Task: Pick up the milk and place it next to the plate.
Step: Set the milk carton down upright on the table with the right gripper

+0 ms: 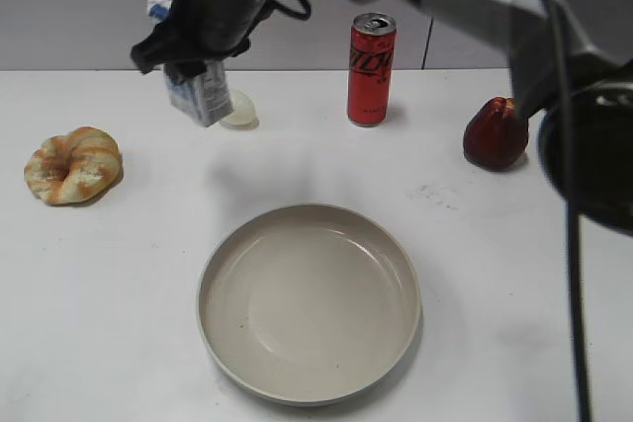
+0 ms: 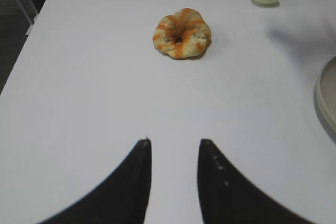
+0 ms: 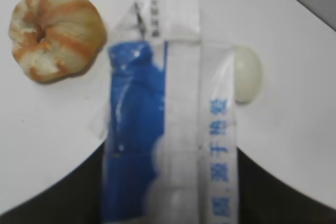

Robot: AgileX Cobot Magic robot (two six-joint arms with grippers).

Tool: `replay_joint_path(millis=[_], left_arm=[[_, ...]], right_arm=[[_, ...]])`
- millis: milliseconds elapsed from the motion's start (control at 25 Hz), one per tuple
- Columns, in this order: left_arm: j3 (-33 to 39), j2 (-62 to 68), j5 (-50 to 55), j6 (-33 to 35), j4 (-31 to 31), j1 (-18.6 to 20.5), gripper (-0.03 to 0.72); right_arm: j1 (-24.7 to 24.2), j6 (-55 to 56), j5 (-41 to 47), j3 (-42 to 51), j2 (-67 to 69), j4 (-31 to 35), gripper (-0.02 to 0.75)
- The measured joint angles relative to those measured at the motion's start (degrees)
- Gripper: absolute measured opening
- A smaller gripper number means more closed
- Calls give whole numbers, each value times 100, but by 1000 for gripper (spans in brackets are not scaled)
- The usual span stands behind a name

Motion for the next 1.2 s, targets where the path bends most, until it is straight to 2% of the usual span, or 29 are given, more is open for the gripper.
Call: replay_joint_path(millis=[400,560,720,960,1200], left_arm=[[0,0,0,0,0,0,237],[0,0,0,0,0,0,237],[0,0,0,0,0,0,237],[0,0,0,0,0,0,235],[0,0,0,0,0,0,233]], right_arm=[[-1311,-22,523,2893,-2639,-265,302],[-1615,88,502,4205,-3687,-616,302],[-1630,618,72,5553,-4485,-820,302],[-1555,1979,-1273,7319,-4848,-791,302],[-1328,2639,-2677,8343,-4778,-616,302]])
